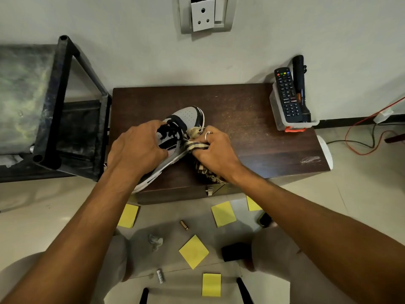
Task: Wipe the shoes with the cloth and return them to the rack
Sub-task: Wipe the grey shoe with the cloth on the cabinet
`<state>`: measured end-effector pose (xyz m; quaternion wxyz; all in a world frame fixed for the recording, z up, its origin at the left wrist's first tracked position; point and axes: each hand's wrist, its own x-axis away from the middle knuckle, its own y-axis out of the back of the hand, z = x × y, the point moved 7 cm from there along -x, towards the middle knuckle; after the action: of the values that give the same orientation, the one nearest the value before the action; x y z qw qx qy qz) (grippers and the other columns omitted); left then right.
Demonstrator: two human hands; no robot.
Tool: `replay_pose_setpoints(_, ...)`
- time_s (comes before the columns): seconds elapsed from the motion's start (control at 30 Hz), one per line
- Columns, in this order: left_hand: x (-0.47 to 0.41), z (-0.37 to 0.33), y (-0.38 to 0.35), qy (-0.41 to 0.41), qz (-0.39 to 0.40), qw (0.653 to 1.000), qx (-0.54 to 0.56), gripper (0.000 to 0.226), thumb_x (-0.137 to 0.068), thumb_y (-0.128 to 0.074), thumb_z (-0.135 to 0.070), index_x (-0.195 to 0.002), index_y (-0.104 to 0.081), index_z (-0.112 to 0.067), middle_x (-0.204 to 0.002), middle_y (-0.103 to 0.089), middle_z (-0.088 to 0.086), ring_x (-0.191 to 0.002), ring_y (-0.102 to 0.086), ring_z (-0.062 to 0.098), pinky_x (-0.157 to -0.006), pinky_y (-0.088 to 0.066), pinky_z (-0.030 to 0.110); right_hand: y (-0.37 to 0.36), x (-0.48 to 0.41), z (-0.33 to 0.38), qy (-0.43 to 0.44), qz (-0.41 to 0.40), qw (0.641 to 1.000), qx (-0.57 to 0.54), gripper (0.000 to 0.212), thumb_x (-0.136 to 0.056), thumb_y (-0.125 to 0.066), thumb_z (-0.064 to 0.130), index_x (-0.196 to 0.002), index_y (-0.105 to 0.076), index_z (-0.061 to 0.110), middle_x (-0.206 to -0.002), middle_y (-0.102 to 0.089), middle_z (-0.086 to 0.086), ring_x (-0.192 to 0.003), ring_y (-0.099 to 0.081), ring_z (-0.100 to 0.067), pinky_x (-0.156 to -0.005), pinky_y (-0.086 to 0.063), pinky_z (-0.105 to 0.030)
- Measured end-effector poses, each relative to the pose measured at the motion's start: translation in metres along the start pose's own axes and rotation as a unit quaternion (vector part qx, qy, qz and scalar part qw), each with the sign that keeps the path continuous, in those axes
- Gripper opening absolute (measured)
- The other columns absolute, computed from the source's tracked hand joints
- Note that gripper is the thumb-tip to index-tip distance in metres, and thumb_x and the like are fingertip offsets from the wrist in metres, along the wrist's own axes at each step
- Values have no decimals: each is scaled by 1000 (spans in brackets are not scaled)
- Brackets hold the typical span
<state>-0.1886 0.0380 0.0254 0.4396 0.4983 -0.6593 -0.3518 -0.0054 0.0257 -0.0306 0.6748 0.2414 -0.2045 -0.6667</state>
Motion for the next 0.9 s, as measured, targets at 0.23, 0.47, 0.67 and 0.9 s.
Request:
replay_pose_setpoints(0.23, -4, 7, 3, -21, 31, 999, 11, 67, -81, -84, -31, -140, -53, -33, -130, -67, 0, -118, -61, 29, -101, -48, 46, 38, -30, -11, -49, -114, 992, 2, 20, -86, -74, 13, -106, -79, 16, -100, -62, -1, -91, -62, -12, -83, -50, -20)
replay_pose_setpoints(0.47, -7, 12, 9, -50, 13, 991, -126, 58, -85, -79, -24, -137, -57, -36, -119, -69, 2, -124, -51, 31, -119, -21, 58, 50, -36, -29, -96, -76, 992, 12, 33, -93, -64, 10, -124, -73, 19, -114, -59, 6, -114, -61, -15, -103, -46, -25)
replay_pose_setpoints(0.67, 10, -8, 10, -107, -21, 976, -187, 59, -80, -80, -46, -135, -58, -40, -146, -55, -4, -139, -40, 28, -121, 0, 63, 40, -34, -31, -86, -13, 996, -20, 35, -98, -56, 6, -123, -73, 24, -121, -63, 5, -108, -65, -12, -90, -53, -19)
replay_pose_setpoints(0.9, 4, -27, -14, -125, -27, 955, -267, 68, -75, -76, -64, -137, -55, -46, -135, -64, -9, -127, -55, 23, -116, -22, 56, 27, -15, -28, -85, 97, 992, -14, 39, -99, -55, 8, -128, -70, 30, -121, -62, 13, -117, -58, -7, -105, -44, -22)
